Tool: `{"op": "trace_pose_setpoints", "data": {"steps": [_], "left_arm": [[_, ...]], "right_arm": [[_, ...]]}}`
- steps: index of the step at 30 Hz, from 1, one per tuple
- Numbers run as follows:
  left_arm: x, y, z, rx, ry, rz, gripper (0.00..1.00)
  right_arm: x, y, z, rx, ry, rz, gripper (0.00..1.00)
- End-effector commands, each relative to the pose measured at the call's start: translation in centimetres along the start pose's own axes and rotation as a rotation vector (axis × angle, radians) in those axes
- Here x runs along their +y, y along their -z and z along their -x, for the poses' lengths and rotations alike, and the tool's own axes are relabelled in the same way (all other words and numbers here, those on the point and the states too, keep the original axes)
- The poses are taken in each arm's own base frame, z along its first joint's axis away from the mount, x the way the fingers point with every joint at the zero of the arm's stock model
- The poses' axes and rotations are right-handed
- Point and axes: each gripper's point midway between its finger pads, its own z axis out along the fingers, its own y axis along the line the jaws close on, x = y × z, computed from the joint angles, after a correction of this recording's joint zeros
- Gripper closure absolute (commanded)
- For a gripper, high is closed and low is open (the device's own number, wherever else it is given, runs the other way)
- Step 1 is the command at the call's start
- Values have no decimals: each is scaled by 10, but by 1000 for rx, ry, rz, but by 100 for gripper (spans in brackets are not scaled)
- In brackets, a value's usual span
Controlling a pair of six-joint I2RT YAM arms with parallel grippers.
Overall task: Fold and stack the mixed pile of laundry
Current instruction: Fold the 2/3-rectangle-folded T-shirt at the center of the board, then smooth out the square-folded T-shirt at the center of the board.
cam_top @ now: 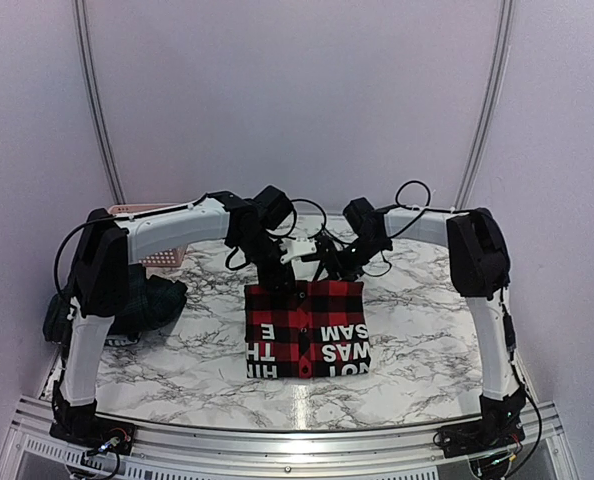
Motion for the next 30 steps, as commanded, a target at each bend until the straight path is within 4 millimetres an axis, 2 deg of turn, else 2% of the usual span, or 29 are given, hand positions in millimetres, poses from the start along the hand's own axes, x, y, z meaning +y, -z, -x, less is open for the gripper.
{"op": "trace_pose_setpoints", "data": {"steps": [1, 3, 5, 6, 8, 9, 11, 12, 14, 15, 18, 20, 22, 26, 30], "left_arm": [[48, 29, 5, -65, 122, 157, 52], [65, 57, 14, -127, 203, 205, 38], [74, 88, 23, -201, 257, 233, 18], [76, 105, 28, -235, 273, 255, 5], [78, 136, 34, -297, 306, 305, 1], [79, 153, 36, -334, 325, 335, 1], [82, 177, 34, -407, 412, 407, 1], [82, 181, 28, -425, 477, 428, 1], [76, 173, 16, -432, 596, 401, 1], [69, 162, 6, -409, 668, 355, 1], [32, 129, -4, -423, 790, 55, 3], [17, 114, -15, -458, 868, -15, 3], [11, 103, -31, -493, 954, -17, 1], [1, 60, -64, -438, 1075, -47, 5], [7, 40, -71, -448, 1126, -49, 13]], "right_arm": [[-32, 105, 48, -219, -92, -119, 49], [-34, 139, 56, -286, -97, -130, 47], [-36, 171, 59, -347, -99, -146, 45], [-34, 184, 60, -374, -95, -150, 43], [-20, 211, 58, -427, -54, -143, 40], [-13, 217, 55, -434, -30, -138, 39], [-3, 219, 41, -422, 2, -120, 37], [-1, 216, 32, -409, 8, -107, 35], [1, 204, 13, -374, 13, -69, 34], [1, 197, 3, -353, 7, -51, 33], [-2, 178, -22, -316, -3, -26, 33], [-3, 165, -36, -306, 4, -29, 33], [-5, 151, -48, -291, 3, -14, 33], [-18, 120, -64, -227, -15, -16, 34], [-22, 94, -62, -178, -13, -1, 35]]}}
